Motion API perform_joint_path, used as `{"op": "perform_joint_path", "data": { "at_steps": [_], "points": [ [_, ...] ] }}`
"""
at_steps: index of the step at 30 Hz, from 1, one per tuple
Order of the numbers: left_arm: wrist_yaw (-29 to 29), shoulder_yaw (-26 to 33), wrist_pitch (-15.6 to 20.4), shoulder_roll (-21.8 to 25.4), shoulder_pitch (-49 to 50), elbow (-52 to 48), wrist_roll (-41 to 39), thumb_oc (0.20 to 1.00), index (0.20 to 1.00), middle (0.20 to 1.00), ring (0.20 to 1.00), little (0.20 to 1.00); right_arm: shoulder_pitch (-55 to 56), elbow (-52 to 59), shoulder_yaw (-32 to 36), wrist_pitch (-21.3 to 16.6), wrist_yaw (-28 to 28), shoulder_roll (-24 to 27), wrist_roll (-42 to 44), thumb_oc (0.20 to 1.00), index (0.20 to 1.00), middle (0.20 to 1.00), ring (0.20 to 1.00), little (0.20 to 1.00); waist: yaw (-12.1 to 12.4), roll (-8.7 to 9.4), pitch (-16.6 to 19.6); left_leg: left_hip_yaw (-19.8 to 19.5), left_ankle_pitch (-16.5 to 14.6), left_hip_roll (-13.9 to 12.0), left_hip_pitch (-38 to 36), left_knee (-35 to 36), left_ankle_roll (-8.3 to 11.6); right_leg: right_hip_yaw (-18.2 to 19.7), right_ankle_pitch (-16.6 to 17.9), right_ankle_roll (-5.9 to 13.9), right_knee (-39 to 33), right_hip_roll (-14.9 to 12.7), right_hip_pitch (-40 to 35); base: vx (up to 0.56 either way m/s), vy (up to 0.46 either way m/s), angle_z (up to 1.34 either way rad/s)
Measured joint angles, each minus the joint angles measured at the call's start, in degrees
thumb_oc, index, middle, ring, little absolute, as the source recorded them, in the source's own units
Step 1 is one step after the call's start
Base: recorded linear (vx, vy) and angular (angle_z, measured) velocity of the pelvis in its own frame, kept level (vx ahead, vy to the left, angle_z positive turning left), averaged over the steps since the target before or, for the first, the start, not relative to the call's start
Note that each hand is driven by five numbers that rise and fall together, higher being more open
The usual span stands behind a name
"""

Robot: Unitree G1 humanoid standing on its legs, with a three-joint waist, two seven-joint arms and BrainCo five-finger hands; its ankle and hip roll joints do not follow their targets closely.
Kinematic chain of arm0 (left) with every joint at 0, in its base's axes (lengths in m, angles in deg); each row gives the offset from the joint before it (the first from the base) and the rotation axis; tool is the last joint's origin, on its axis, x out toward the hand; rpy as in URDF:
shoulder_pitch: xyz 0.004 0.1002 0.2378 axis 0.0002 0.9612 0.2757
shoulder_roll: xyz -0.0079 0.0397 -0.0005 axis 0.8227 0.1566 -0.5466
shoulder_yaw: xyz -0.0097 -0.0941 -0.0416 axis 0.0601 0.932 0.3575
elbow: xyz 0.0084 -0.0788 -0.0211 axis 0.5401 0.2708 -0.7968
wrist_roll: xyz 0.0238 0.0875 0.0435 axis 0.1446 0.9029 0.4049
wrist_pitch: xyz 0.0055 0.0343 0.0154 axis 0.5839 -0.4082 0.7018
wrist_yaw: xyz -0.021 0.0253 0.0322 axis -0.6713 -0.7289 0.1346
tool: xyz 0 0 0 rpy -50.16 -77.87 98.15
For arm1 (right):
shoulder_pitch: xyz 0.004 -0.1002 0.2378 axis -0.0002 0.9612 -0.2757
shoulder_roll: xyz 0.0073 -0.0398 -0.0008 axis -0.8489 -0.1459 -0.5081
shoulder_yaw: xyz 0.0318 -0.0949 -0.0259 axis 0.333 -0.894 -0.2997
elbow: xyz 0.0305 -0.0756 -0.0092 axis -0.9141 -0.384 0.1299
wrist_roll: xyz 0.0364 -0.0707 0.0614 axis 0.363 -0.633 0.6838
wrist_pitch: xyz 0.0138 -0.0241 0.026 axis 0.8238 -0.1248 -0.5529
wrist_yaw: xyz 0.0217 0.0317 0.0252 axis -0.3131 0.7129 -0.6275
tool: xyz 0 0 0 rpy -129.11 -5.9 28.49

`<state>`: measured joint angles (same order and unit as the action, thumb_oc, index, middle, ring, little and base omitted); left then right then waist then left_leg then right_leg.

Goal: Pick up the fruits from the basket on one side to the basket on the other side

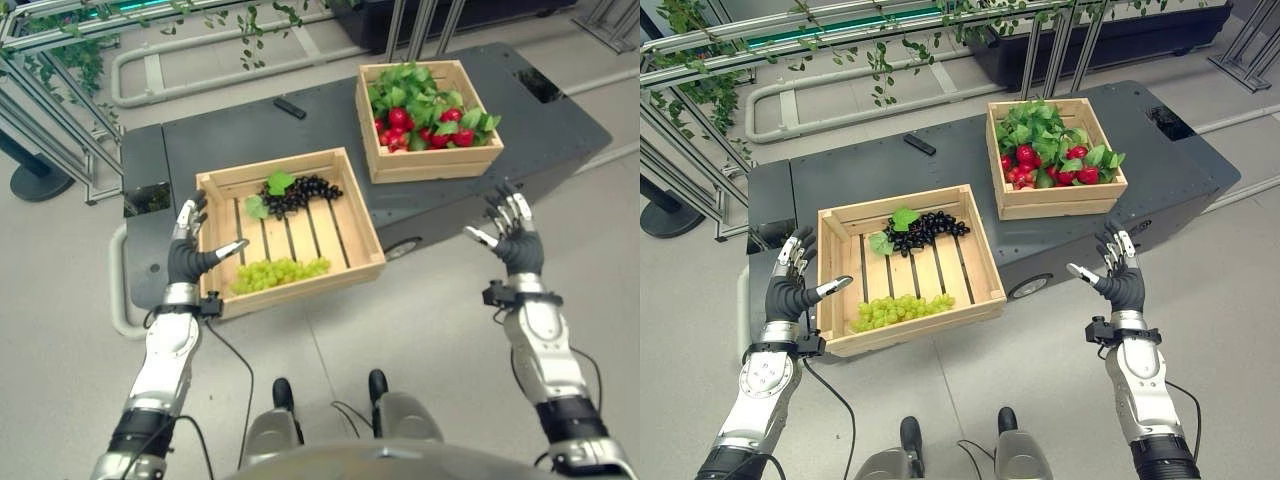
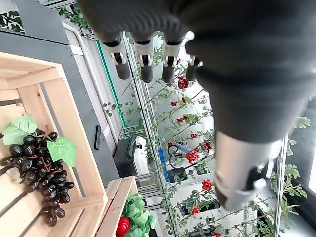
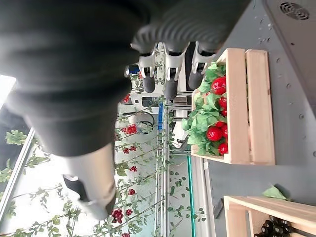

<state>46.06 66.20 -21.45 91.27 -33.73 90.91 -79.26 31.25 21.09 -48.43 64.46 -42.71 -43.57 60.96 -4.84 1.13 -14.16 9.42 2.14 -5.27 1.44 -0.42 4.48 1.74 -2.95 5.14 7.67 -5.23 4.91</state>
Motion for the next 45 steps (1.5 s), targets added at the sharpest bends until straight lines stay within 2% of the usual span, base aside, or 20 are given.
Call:
{"op": "perform_joint_path", "data": {
  "at_steps": [11, 19, 25, 29, 37, 45],
  "points": [
    [-0.7, 0.0, 0.0, -0.7, 0.2, 0.0, -0.3, 1.000, 1.000, 1.000, 1.000, 1.000, 0.9, 0.0, 0.0, 0.1, 0.4, 0.0, 0.0, 1.000, 1.000, 1.000, 1.000, 1.000, -0.7, 0.19, 0.3, -0.1, 0.0, 0.0, -1.9, 1.1, 0.02, -0.7, 0.1, 0.01, -1.6, 0.0, -2.3, 0.00, 0.003, 0.01],
    [-0.7, 0.0, 0.0, -0.7, 0.3, 0.0, -0.3, 1.000, 1.000, 1.000, 1.000, 1.000, 1.0, -0.3, 0.0, 0.1, 0.3, -0.3, -0.1, 1.000, 1.000, 1.000, 1.000, 1.000, -0.7, 1.06, 2.0, -0.1, 0.0, 0.0, -1.9, 1.2, 0.02, -0.7, 0.1, 0.02, -1.7, 0.0, -2.4, 0.00, 0.000, 0.00],
    [-0.7, -0.3, 0.0, -0.8, 0.4, 0.5, -0.2, 1.000, 1.000, 1.000, 1.000, 1.000, 1.0, -1.6, 0.0, 0.1, 0.3, -0.4, -0.1, 1.000, 1.000, 1.000, 1.000, 1.000, -0.7, 1.02, 3.0, -0.1, 0.0, 0.0, -1.9, 1.1, 0.02, -0.7, 0.1, 0.02, -1.7, 0.0, -2.4, 0.00, 0.000, 0.00],
    [-0.7, -1.6, -0.1, -0.7, 0.4, 4.6, -0.2, 1.000, 1.000, 1.000, 1.000, 1.000, 0.9, -5.5, -0.2, 0.2, 0.3, -0.5, 0.0, 1.000, 1.000, 1.000, 1.000, 1.000, -0.6, 0.92, 3.7, -0.1, 0.0, 0.0, -1.9, 1.2, 0.02, -0.7, 0.1, 0.02, -1.8, 0.0, -2.4, 0.00, 0.000, 0.00],
    [-0.2, -7.0, -3.3, -2.3, -1.0, 28.6, 2.5, 1.000, 1.000, 1.000, 1.000, 1.000, 0.4, -22.9, -5.1, 1.1, -0.8, -1.4, -1.9, 1.000, 1.000, 1.000, 1.000, 1.000, -0.7, 0.80, 4.4, 0.0, 0.3, -0.3, -2.8, 1.9, 0.22, -0.7, 0.8, -0.10, -3.1, 0.0, -3.3, 0.00, -0.002, -0.01],
    [-0.1, -7.6, -4.2, -3.8, -0.9, 33.1, 2.5, 1.000, 1.000, 1.000, 1.000, 1.000, 0.7, -25.7, -6.0, 2.1, -1.3, -2.1, -4.6, 1.000, 1.000, 1.000, 1.000, 1.000, -0.8, 0.56, 4.9, 0.0, 0.3, -0.3, -4.0, 2.5, 0.21, -0.8, 1.7, -0.16, -5.4, 0.1, -5.2, 0.00, 0.000, 0.00]
  ]
}}
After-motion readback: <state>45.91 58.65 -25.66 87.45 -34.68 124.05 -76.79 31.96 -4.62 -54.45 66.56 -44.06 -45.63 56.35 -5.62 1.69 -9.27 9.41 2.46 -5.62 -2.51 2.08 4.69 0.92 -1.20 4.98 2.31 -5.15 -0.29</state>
